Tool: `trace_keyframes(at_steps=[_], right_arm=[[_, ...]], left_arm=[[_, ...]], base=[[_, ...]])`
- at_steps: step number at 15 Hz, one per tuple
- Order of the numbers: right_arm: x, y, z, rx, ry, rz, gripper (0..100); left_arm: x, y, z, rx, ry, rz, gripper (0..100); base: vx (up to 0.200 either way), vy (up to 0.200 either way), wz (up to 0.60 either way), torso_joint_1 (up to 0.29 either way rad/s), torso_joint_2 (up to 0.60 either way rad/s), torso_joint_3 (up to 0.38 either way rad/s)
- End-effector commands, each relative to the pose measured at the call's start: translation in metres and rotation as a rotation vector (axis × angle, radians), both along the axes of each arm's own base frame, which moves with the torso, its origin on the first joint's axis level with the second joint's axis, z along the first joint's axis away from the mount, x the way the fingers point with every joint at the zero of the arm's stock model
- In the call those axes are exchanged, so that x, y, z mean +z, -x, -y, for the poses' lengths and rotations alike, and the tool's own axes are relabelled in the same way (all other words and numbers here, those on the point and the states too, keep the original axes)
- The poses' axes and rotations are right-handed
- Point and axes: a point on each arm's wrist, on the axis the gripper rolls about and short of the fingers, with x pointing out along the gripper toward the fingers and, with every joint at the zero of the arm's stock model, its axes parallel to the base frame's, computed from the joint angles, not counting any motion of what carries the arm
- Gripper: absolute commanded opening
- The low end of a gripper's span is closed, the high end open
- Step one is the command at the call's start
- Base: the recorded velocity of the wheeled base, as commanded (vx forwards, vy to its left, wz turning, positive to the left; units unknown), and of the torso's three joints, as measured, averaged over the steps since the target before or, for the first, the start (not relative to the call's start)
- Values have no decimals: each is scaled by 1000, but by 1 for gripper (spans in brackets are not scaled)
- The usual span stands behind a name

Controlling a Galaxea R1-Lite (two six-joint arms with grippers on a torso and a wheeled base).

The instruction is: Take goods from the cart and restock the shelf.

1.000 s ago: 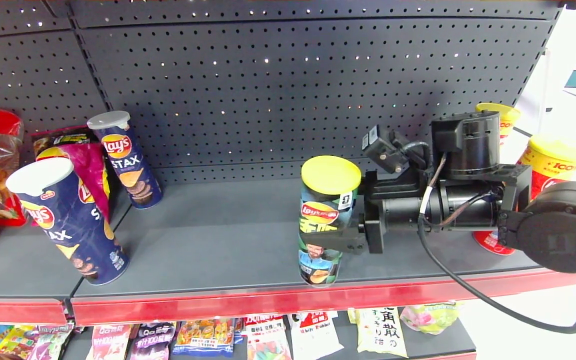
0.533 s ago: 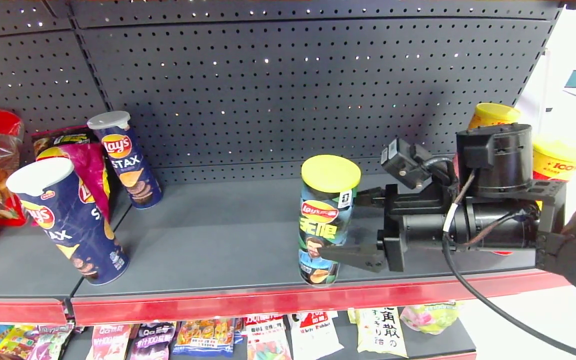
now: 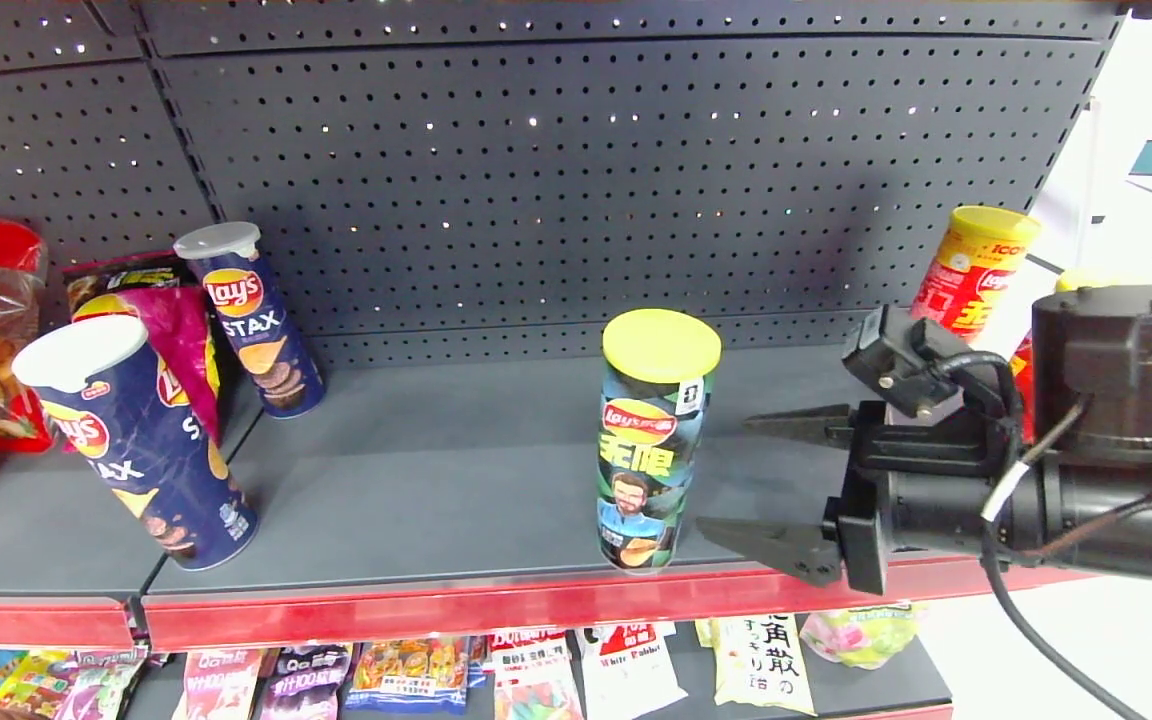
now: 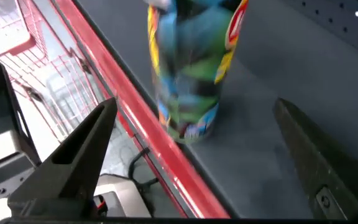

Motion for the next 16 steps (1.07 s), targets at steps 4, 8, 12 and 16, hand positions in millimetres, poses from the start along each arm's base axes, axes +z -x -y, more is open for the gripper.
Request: trace_keyframes(at_steps=[4, 8, 12, 16], right_arm=[[10, 67, 45, -44, -47, 112, 100], [11, 131, 108, -476, -105, 343, 100], [-15, 178, 139, -823, -49, 363, 100], [-40, 212, 146, -1012, 7, 285, 100]], left_arm=[[0, -3, 1, -29, -1, -14, 0], [3, -10, 3, -106, 8, -48, 0], [17, -32, 7, -191, 62, -59, 0], [19, -40, 9, -244, 97, -76, 0]], base=[[0, 0, 0, 0, 0, 0], [0, 0, 0, 0, 0, 0], [0, 0, 0, 0, 0, 0], [0, 0, 0, 0, 0, 0]])
